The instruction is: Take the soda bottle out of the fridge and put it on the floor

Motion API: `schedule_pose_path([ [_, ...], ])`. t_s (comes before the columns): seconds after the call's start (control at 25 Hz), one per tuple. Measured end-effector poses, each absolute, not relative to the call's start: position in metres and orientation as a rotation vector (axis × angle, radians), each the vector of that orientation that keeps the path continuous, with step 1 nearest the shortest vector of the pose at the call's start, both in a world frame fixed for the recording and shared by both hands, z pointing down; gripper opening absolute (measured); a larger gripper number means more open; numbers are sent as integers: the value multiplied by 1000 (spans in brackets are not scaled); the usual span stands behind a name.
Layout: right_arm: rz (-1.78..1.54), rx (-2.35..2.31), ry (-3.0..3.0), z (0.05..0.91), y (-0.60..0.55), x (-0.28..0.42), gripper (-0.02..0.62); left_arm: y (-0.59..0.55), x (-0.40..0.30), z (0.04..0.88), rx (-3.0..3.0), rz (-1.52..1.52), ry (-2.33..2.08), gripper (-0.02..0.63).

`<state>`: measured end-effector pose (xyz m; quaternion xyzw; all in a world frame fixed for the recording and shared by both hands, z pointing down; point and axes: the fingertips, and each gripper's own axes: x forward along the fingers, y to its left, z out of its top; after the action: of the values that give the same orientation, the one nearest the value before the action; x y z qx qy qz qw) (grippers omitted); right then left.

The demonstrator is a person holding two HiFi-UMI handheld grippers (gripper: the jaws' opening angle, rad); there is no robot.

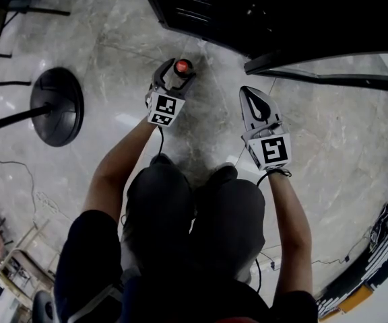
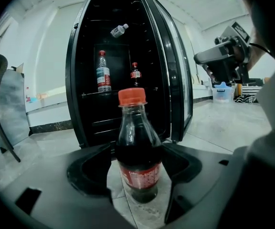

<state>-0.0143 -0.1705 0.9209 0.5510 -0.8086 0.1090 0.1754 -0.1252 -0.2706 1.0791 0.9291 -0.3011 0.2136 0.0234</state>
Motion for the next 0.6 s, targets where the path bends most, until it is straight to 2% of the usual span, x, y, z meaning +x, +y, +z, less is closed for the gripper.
schedule_pose_path([
  [0.6, 305, 1555, -2306, 903, -167, -17, 18, -262, -153, 1034, 2946, 607, -975, 321],
])
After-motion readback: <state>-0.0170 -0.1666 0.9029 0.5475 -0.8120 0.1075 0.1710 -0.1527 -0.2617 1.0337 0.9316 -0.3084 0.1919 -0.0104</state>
